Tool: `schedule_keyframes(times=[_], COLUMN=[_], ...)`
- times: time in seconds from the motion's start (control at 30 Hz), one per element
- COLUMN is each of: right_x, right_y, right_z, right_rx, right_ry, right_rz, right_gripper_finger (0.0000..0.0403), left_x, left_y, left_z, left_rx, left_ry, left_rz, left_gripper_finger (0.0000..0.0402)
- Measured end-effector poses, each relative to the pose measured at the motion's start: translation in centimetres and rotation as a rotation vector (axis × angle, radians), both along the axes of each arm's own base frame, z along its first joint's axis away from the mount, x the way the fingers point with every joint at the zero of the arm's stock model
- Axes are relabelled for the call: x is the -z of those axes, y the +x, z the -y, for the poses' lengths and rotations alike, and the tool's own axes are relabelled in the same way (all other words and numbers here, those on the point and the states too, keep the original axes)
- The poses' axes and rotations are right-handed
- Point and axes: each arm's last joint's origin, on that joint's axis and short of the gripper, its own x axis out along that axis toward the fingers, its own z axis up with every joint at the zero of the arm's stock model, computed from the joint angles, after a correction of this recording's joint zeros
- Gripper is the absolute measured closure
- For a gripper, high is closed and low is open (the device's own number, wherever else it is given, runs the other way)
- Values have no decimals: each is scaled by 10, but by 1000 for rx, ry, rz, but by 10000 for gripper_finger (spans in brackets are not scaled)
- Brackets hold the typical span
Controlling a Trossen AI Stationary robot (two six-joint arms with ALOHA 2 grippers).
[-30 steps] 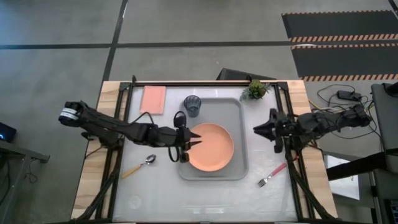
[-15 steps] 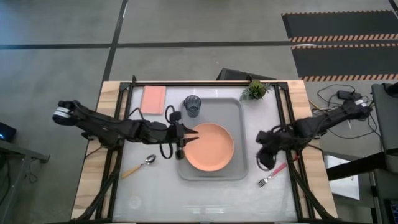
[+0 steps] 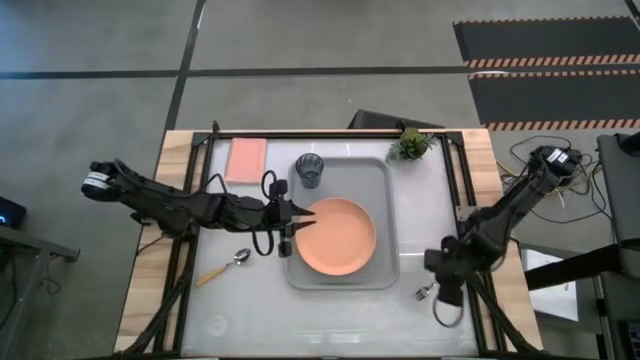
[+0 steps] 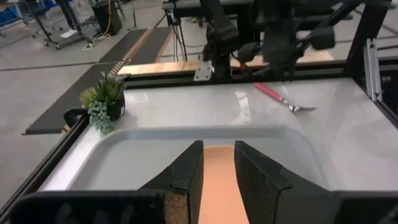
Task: Pick and place plate/cup/fork/spoon on tray
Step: Put the pink fork on the gray tray to the right of the black cup
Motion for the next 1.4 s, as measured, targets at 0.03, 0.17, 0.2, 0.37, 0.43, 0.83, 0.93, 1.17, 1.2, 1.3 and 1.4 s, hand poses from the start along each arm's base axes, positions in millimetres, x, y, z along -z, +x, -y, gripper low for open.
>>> schedule_keyframes(times=[0.03, 0.17, 0.2, 0.37, 0.43, 0.83, 0.93, 1.17, 1.2, 1.3, 1.4], right_x=[3, 16, 19, 35, 42, 48, 50, 54, 54, 54, 54], right_y=[-2, -4, -4, 0, 1, 6, 7, 8, 8, 8, 10], right_z=[-5, -17, -18, -23, -25, -28, -28, -29, -29, -28, -26], right_rx=[-34, -125, -147, -217, -226, -227, -268, -311, -312, -314, -305], right_ry=[-8, -99, -114, -186, -212, -279, -294, -324, -325, -342, -345], right_rz=[-4, -5, -10, -65, -91, -87, -81, -80, -79, -67, -70], right_gripper_finger=[351, 351, 351, 351, 348, 238, 218, 212, 215, 230, 247], left_x=[1, -2, -1, -4, -4, -1, 0, 1, 1, 1, 1], left_y=[-1, -6, -7, -11, -12, -11, -12, -12, -12, -12, -12], left_z=[0, -1, -2, -3, -3, -3, -3, -3, -3, -3, -3], left_rx=[0, -1, -1, -1, -1, -1, -1, -1, -1, -1, 0], left_ry=[-1, -8, -7, -11, -11, -8, -7, -7, -7, -6, -6], left_rz=[0, 30, 27, 46, 44, 35, 31, 29, 29, 29, 29], left_gripper_finger=[329, 329, 329, 329, 329, 329, 329, 329, 329, 329, 329])
